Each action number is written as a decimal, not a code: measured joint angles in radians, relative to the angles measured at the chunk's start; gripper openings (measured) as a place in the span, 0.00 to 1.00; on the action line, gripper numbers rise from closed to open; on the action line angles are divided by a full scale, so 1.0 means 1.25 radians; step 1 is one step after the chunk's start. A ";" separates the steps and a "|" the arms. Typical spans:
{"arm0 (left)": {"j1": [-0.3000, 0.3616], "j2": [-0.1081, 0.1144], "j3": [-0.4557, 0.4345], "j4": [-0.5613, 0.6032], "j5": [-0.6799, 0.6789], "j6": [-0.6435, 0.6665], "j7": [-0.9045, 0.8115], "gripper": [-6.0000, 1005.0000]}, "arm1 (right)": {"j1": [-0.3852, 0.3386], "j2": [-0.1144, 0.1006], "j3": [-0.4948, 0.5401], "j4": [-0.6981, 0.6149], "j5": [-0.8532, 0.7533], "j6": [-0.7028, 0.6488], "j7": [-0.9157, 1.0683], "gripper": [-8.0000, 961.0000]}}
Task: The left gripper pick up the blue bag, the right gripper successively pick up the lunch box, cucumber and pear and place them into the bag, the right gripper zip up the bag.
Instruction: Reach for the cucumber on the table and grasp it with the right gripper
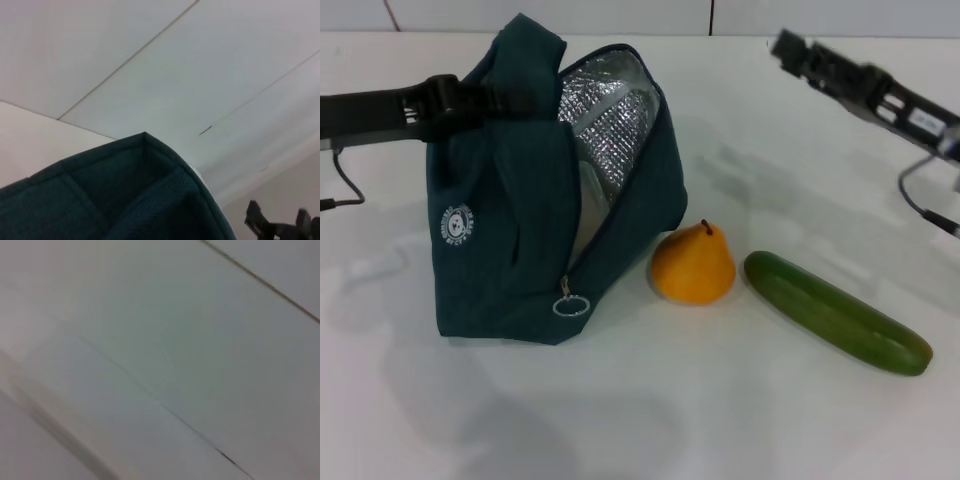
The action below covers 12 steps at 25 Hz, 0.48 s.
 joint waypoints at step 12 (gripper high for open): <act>0.019 -0.008 0.000 -0.003 0.000 0.000 0.008 0.07 | 0.057 -0.157 0.030 -0.015 -0.329 0.003 -0.041 0.88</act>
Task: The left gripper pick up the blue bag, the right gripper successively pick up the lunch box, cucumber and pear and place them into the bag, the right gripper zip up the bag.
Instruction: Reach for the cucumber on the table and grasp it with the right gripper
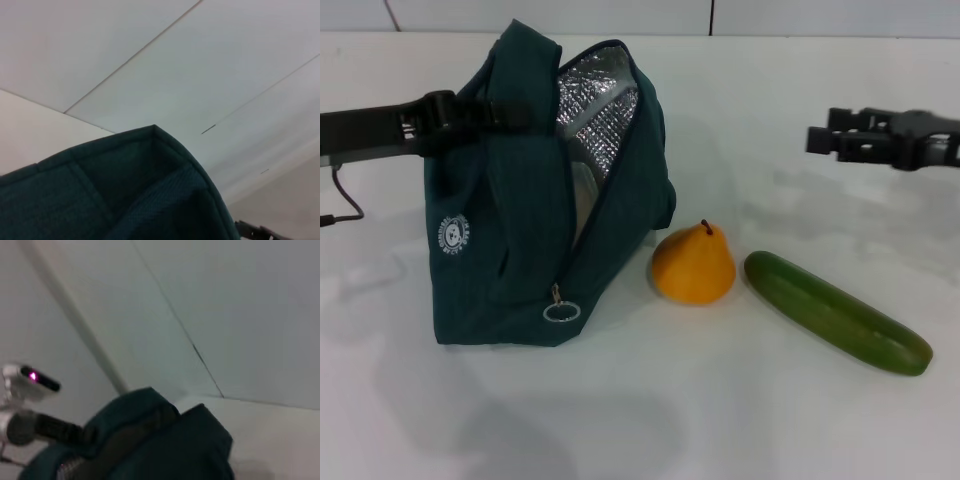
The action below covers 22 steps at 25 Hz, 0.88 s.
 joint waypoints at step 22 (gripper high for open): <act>0.003 -0.001 0.000 -0.001 0.002 0.000 0.002 0.07 | 0.086 0.061 0.544 -0.627 -1.165 -0.238 0.487 0.91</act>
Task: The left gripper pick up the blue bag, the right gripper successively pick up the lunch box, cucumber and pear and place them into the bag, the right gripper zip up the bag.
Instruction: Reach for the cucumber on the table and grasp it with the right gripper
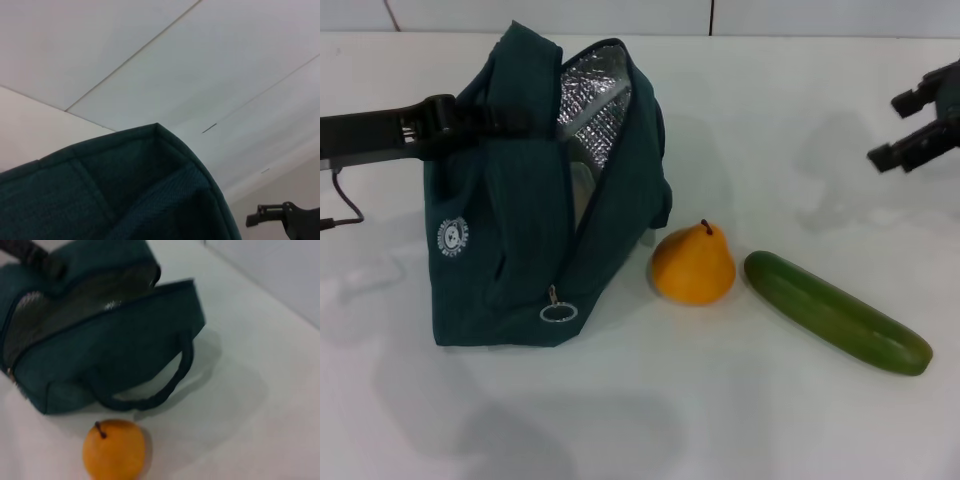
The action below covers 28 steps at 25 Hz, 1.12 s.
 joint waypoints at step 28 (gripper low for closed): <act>-0.010 -0.010 0.000 -0.007 -0.002 -0.002 0.025 0.07 | 0.170 0.159 -0.173 0.128 -0.267 -0.008 0.159 0.90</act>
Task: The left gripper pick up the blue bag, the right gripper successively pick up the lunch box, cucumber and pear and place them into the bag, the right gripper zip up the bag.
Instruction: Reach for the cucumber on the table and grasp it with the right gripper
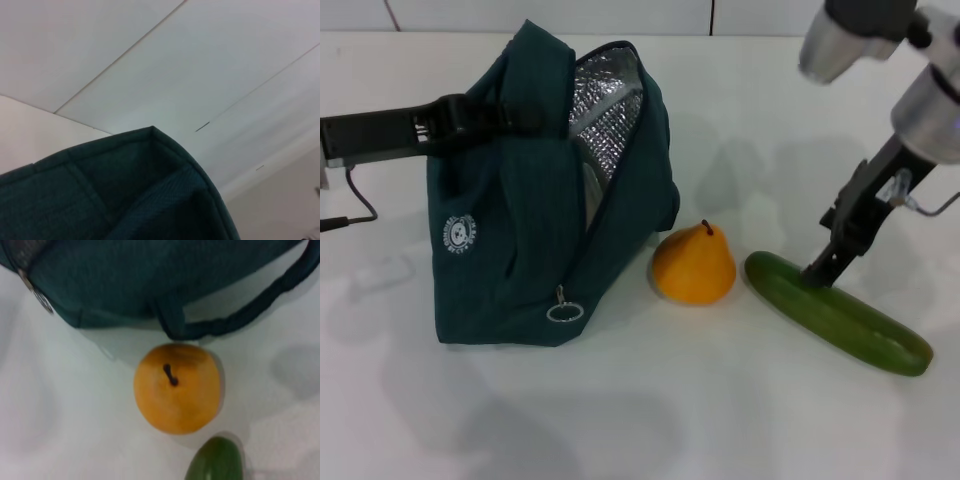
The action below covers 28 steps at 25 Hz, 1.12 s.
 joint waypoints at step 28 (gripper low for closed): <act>-0.003 0.001 0.000 -0.013 -0.007 -0.008 0.009 0.07 | 0.053 0.003 -0.117 0.185 0.073 0.120 0.008 0.88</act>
